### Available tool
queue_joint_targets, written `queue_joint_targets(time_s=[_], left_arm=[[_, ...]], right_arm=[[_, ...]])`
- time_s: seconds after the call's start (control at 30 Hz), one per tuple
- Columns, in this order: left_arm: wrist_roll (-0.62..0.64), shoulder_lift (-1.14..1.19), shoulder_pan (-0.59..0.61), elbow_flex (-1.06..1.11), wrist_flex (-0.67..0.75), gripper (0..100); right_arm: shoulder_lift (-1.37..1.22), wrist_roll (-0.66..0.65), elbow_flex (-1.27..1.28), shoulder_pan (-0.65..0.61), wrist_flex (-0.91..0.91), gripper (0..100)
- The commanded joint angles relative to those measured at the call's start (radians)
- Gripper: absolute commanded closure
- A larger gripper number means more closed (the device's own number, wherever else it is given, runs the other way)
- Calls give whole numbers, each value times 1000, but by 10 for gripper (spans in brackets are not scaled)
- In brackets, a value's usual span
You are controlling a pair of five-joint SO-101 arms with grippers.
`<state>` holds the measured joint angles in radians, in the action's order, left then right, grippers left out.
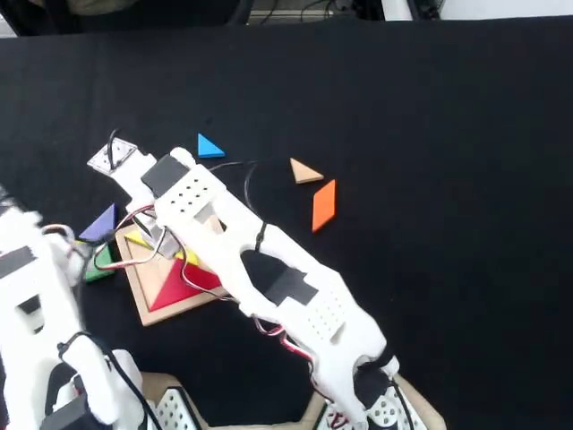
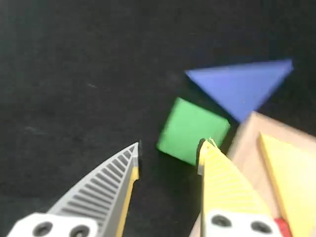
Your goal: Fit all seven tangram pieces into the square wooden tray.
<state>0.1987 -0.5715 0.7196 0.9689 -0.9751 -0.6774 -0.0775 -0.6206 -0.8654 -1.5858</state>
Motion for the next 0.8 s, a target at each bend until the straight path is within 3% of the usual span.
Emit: queue_joint_targets(time_s=[0.0,0.17,0.33,0.77], left_arm=[[5,-9,114,-122,-71,798],[-11,-9,269,-165,-95,798],[-61,-6,289,-142,-137,798],[-74,-8,329,-53,-141,798]], right_arm=[[44,9,-41,-12,-11,977],[-21,54,-41,-9,-8,928],[-94,72,-77,-18,9,804],[-226,74,-214,-66,5,800]])
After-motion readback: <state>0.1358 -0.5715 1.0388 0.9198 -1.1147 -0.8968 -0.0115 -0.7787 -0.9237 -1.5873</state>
